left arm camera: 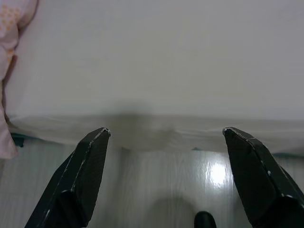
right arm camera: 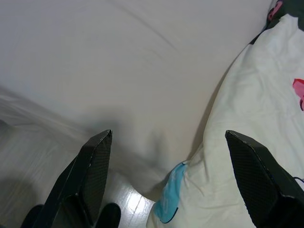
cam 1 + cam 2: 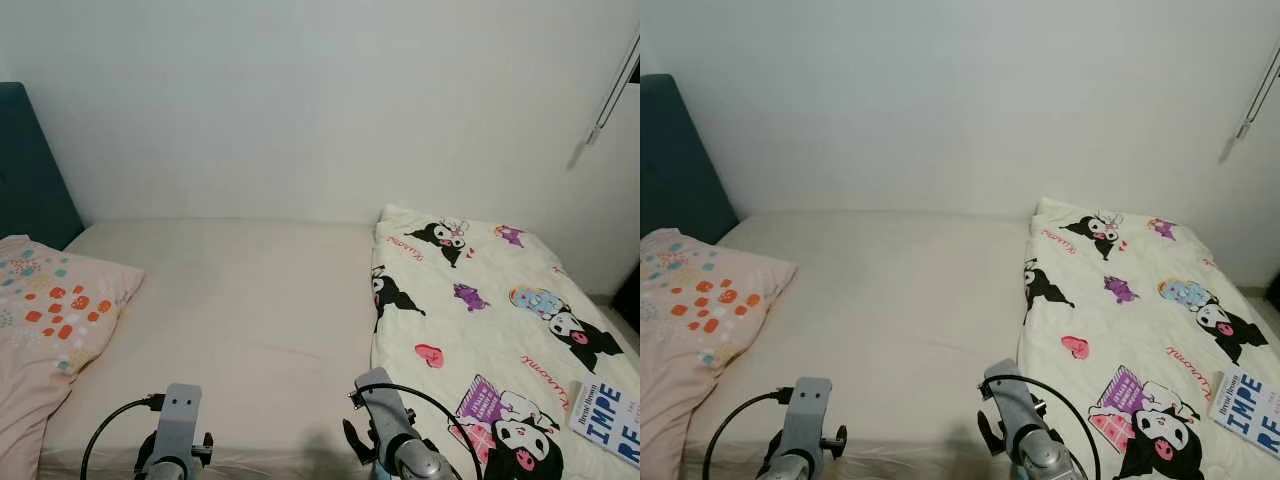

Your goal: Clean up the room

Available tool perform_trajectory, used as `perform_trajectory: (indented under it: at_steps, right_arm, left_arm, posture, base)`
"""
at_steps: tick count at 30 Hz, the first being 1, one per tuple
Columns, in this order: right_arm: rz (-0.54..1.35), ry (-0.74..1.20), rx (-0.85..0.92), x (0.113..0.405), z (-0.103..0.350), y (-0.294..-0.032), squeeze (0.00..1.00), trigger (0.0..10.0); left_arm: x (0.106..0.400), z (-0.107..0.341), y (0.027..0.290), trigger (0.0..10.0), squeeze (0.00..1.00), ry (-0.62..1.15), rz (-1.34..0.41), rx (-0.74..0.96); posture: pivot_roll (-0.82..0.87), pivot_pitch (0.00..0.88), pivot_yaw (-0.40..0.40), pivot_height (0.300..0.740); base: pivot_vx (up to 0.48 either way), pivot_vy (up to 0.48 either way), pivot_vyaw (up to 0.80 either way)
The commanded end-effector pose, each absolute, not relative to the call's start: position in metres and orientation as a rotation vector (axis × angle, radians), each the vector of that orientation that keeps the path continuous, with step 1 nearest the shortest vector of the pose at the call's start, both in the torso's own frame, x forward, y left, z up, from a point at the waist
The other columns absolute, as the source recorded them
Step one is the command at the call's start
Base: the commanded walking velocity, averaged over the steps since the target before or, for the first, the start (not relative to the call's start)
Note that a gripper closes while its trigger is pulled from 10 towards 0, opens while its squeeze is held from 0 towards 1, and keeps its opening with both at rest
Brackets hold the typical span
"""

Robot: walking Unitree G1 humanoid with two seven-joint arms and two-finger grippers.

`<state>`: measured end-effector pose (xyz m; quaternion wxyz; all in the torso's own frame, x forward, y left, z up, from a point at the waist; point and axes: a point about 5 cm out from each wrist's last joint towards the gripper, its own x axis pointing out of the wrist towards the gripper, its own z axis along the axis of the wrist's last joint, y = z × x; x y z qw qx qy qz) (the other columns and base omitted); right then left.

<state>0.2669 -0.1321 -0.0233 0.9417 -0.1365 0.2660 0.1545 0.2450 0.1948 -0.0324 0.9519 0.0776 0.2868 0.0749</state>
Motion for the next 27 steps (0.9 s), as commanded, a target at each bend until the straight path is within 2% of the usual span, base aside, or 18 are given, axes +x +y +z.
perform_trajectory:
  at_steps: [1,6,12,21,27]
  right_arm:
    - [0.315,0.553,-0.294,0.263,-0.027,-0.134,0.00,10.0]
    - [0.315,0.546,-0.294,0.263,-0.027,-0.134,0.00,10.0]
    - [0.320,0.531,-0.296,0.264,-0.025,-0.130,0.00,10.0]
    - [0.313,0.510,-0.276,0.265,-0.024,-0.128,0.00,10.0]
    - [0.305,0.505,-0.268,0.265,-0.024,-0.129,0.00,10.0]
  left_arm:
    - [0.242,-0.034,0.199,10.0,0.00,0.585,0.161,0.167]
    - [0.248,-0.027,0.190,10.0,0.00,0.509,0.114,0.160]
    - [0.253,-0.022,0.182,10.0,0.00,0.461,0.077,0.166]
    - [0.259,-0.011,0.174,10.0,0.00,0.365,0.034,0.159]
    - [0.259,-0.011,0.173,10.0,0.00,0.358,0.033,0.130]
  posture:
    - [0.01,0.000,-0.043,0.740]
    - [0.01,0.000,-0.053,0.740]
    - [0.01,0.000,-0.051,0.740]
    - [0.01,0.000,-0.044,0.740]
    - [0.01,0.000,-0.041,0.740]
  base:
    - [0.000,0.000,0.00]
    - [0.000,0.151,0.00]
    - [0.000,0.468,0.00]
    - [0.000,0.000,0.00]
    - [0.000,-0.400,0.00]
